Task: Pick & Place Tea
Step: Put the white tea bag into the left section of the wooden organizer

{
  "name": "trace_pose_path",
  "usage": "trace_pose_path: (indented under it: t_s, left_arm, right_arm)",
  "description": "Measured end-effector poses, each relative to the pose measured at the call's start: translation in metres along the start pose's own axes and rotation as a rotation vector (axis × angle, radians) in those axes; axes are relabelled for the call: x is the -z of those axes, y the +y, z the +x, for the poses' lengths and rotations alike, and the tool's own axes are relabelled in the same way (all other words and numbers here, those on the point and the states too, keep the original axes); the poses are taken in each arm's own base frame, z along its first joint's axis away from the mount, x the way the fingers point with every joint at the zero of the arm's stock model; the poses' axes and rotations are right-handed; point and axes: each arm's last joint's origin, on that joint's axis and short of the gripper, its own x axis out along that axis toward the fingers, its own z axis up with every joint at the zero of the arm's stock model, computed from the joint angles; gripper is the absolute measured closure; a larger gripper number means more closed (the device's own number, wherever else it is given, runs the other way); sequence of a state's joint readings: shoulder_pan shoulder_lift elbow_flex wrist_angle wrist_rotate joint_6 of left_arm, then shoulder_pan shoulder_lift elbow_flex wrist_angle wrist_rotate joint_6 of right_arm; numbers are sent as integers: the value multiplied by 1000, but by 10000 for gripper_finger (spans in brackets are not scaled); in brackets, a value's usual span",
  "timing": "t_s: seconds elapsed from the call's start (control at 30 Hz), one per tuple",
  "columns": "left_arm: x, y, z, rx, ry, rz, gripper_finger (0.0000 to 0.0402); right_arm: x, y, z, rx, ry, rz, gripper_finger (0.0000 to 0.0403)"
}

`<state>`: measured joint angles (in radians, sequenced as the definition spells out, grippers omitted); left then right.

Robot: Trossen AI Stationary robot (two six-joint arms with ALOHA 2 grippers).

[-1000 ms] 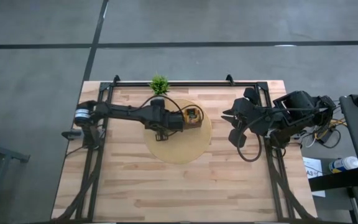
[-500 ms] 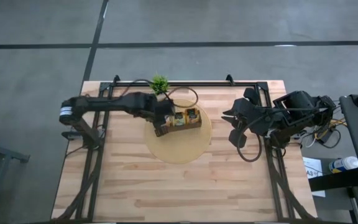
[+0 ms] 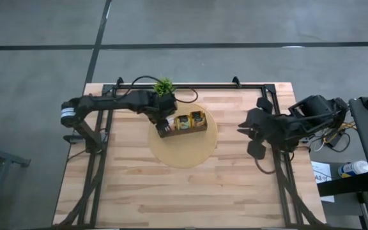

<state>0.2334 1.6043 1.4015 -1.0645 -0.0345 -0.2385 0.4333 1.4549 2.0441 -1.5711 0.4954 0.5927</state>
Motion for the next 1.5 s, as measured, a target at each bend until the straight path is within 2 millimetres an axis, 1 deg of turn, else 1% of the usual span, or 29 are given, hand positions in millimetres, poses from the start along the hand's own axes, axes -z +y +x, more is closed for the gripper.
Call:
trace_pose_path:
  t_s: [0.13,0.37,0.67,0.83,0.97,1.07,1.13,1.2,1.23,1.4,1.5]
  left_arm:
    - [6,1,12,-7,25,-26,290]
    - [6,1,22,4,-19,-70,290]
    - [6,2,25,-34,-24,-68,290]
    - [4,2,36,-56,7,-60,290]
    - [3,2,40,-89,12,-58,292]
    - [3,2,40,-97,11,-56,312]
    - [4,3,40,-99,17,-45,341]
    - [4,3,40,-99,21,-32,380]
    - [4,2,40,-99,20,-29,390]
    - [4,2,39,-85,22,-28,401]
    - [3,1,33,-48,19,-27,401]
  right_arm:
    - [3,-2,-7,-7,-21,19,335]
    - [4,-9,-15,28,-73,42,335]
    - [4,-11,-16,32,-80,43,335]
    - [4,-11,-16,33,-81,43,335]
    - [4,-11,-16,32,-81,44,335]
    - [4,-11,-16,33,-81,44,335]
    - [4,-11,-16,32,-80,44,335]
    - [4,-11,-16,33,-81,44,335]
    - [4,-11,-16,33,-81,45,335]
    - [4,-11,-16,38,-85,45,335]
    - [4,-11,-16,38,-85,45,335]
